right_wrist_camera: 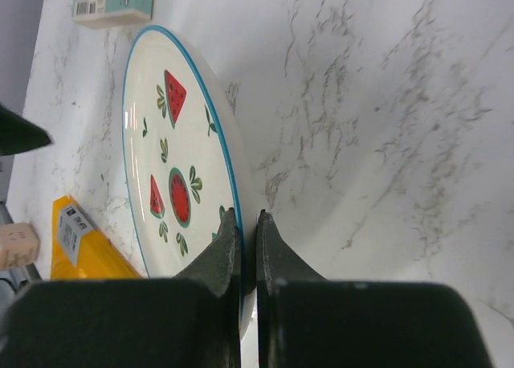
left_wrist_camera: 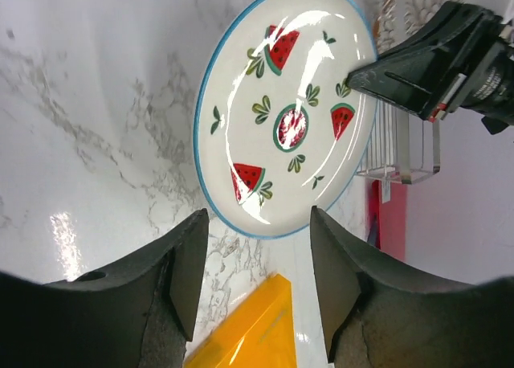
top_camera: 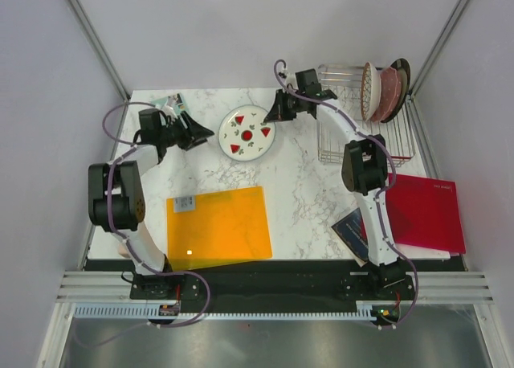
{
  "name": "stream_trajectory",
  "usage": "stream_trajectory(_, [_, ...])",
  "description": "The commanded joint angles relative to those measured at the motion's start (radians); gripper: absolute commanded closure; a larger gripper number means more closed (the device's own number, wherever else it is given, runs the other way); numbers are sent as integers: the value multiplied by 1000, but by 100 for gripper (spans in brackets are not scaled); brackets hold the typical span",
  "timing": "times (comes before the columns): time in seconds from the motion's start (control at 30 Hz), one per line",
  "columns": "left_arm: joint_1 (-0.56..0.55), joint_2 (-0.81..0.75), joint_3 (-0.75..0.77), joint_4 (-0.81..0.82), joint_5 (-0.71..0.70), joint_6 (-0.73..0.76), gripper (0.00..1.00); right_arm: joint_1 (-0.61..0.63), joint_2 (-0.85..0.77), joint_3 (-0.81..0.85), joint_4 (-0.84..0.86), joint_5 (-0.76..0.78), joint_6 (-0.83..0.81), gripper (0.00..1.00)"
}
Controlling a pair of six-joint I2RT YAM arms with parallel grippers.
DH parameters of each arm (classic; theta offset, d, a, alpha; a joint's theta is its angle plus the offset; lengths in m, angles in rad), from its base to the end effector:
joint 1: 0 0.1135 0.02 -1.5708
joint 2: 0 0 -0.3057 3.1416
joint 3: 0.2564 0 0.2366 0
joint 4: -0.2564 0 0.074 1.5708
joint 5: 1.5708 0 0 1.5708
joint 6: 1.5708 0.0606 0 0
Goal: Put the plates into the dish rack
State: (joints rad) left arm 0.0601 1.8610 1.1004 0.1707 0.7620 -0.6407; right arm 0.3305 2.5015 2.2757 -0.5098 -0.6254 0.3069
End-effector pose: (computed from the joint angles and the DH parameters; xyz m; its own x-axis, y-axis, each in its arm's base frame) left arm 0.4143 -0.0170 0.2266 -0.7615 -0.4790 -0.4366 0.0923 0.5866 -0.8046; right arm 0.5494 0.2260 0.2207 -0.8086 -0.0185 -0.5881 -0.4504 0.6625 0.5985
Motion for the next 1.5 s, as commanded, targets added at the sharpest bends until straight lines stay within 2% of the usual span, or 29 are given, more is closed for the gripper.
stream_trajectory(0.0, [38, -195, 6, -19, -22, 147, 40, -42, -203, 105, 30, 79, -55, 100])
stream_trajectory(0.13, [37, -273, -34, -33, -30, 180, 40, -82, -282, 165, 25, 268, -95, 100])
stream_trajectory(0.23, [35, -286, -57, -31, -18, 162, 39, -110, -332, 217, 30, 484, -127, 100])
stream_trajectory(0.27, [34, -284, -66, -31, -18, 154, 40, -119, -351, 211, 59, 598, -132, 100])
stream_trajectory(0.33, [29, -286, -86, -13, -21, 148, 40, -128, -401, 191, 123, 674, -153, 100])
stream_trajectory(0.4, [20, -289, -94, -4, -20, 145, 40, -130, -438, 131, 177, 846, -184, 100])
stream_trajectory(0.47, [9, -293, -99, 13, -20, 136, 40, -124, -513, -11, 319, 979, -254, 100])
stream_trajectory(0.53, [4, -299, -102, 30, -20, 125, 40, -119, -549, -68, 397, 1116, -328, 100])
stream_trajectory(0.63, [-5, -299, -99, 35, -20, 105, 40, -114, -511, -35, 366, 1271, -440, 100])
stream_trajectory(0.77, [-6, -295, -99, 44, -15, 102, 40, -116, -463, 28, 323, 1357, -567, 100])
stream_trajectory(0.97, [-8, -276, -89, 44, -9, 105, 40, -116, -425, 42, 314, 1440, -640, 100])
stream_trajectory(1.47, [-6, -272, -106, 49, -15, 96, 41, -119, -369, -2, 300, 1460, -755, 100])
